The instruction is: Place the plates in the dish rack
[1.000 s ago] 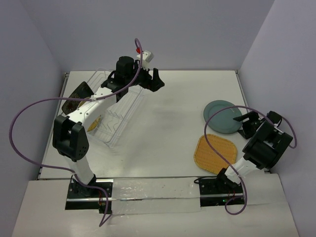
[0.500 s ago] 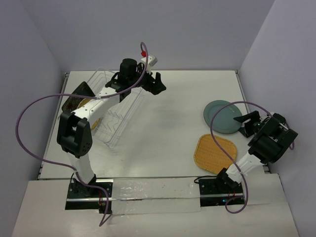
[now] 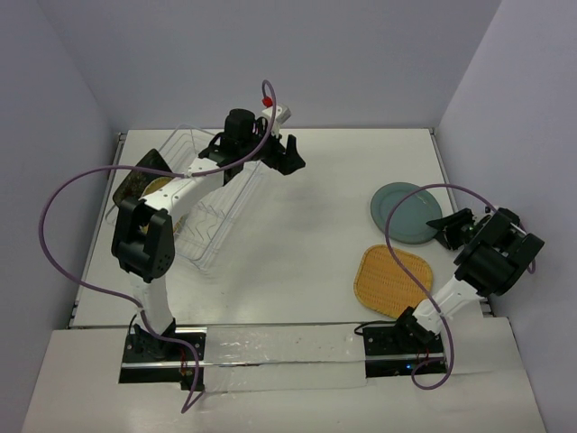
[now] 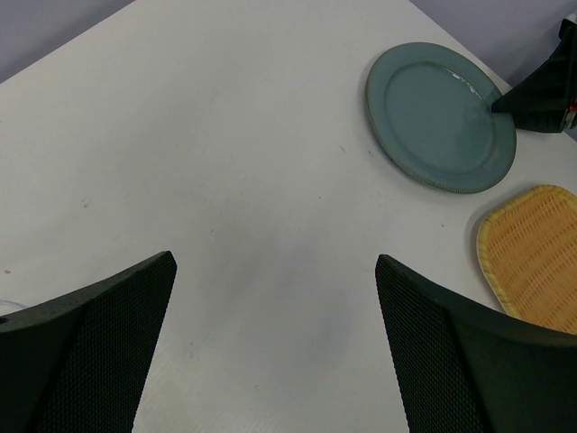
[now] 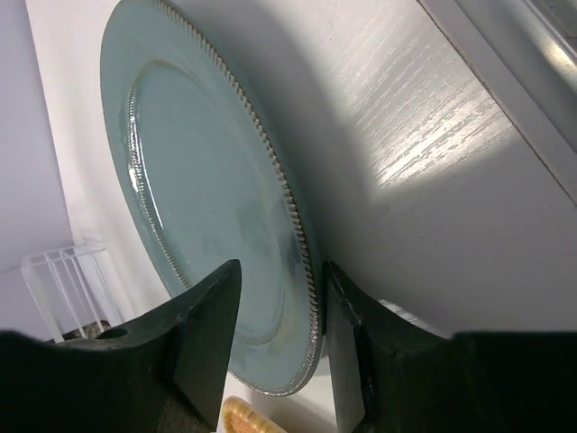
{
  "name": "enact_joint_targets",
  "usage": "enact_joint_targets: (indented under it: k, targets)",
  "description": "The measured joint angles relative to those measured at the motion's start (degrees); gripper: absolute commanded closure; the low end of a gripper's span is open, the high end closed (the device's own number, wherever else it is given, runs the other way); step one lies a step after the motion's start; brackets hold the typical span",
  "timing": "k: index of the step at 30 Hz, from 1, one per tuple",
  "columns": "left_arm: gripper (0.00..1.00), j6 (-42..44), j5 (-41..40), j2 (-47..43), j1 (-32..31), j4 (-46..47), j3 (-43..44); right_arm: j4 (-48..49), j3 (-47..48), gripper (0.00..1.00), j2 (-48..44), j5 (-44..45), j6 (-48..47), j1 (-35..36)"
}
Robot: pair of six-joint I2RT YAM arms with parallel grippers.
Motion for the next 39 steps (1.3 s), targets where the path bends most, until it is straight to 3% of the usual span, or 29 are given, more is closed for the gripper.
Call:
enact_joint_targets:
  k: [7,8,16,28,39]
  targets:
    - [0.01,-0.03,0.04,0.11,0.00,0.04,0.00,-0.34,-0.28,0.98,0.36,0.70,-0.18,0.42]
    - [0.01,-0.04,0.05,0.11,0.00,0.04,0.00,-0.14,-0.35,1.00,0.32,0.39,-0.05,0.48]
    - [0.01,-0.31,0.34,0.11,0.00,0.02,0.00,1.80,-1.64,1.00,-0.84,0.66,0.83,1.81]
    - [0.01,-4.23,3.47,0.09,0.00,0.10,0.00,4.93,-2.58,1.00,-11.26,0.93,5.16,9.44]
    - [0.01,-12.01,5.60,0.05,0.00,2.86,-0.61,14.26,-5.29,1.00,-19.98,2.63,16.33,14.78]
